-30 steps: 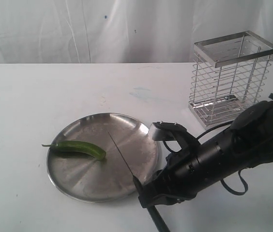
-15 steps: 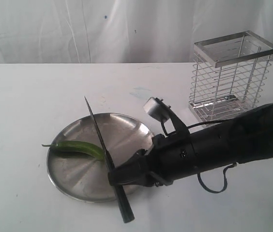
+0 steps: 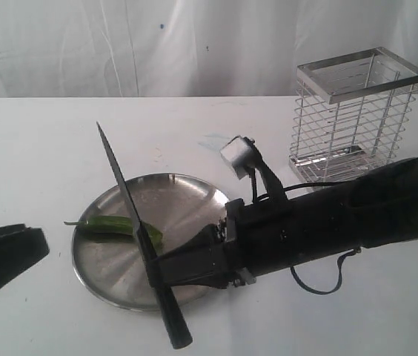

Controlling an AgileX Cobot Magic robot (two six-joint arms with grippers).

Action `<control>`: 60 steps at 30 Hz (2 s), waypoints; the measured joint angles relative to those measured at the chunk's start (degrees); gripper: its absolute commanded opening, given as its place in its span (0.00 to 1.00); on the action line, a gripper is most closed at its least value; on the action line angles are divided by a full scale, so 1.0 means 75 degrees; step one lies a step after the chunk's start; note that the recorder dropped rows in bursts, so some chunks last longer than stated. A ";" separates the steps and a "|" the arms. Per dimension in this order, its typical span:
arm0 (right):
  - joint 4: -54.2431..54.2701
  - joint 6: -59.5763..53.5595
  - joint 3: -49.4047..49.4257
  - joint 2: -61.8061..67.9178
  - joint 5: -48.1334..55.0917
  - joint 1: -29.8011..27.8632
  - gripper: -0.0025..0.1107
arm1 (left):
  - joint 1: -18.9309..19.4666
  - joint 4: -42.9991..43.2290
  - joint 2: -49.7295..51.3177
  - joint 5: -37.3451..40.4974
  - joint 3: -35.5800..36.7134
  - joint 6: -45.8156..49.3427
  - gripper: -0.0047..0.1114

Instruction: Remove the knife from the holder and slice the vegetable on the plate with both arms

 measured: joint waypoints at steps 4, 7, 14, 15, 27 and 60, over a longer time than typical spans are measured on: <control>-0.0685 -0.0081 -0.0325 -0.0003 -0.1062 0.0361 0.12 | -0.0011 -0.0287 0.1959 0.0406 -0.0829 0.0814 0.52; -0.1046 -0.0086 -0.0516 -0.0003 -0.1538 0.0537 0.12 | -0.0011 -0.0287 0.2641 0.0411 -0.1237 0.0968 0.52; -0.2140 0.0153 -0.0988 -0.0325 -0.3343 0.1133 0.12 | -0.0011 -0.0287 0.3755 0.0076 -0.1900 0.1124 0.52; -0.2359 0.0288 -0.0991 -0.0485 -0.3848 0.1268 0.12 | -0.0011 -0.0301 0.3790 -0.0085 -0.1900 0.1137 0.52; -0.3466 0.0931 -0.0991 -0.0945 -0.5816 0.2220 0.12 | -0.0011 -0.0301 0.3820 -0.0752 -0.1900 0.0915 0.52; -0.4574 0.2116 -0.1052 -0.0977 -0.7768 0.2886 0.06 | -0.0055 -0.0301 0.4402 -0.0310 -0.2698 0.0280 0.53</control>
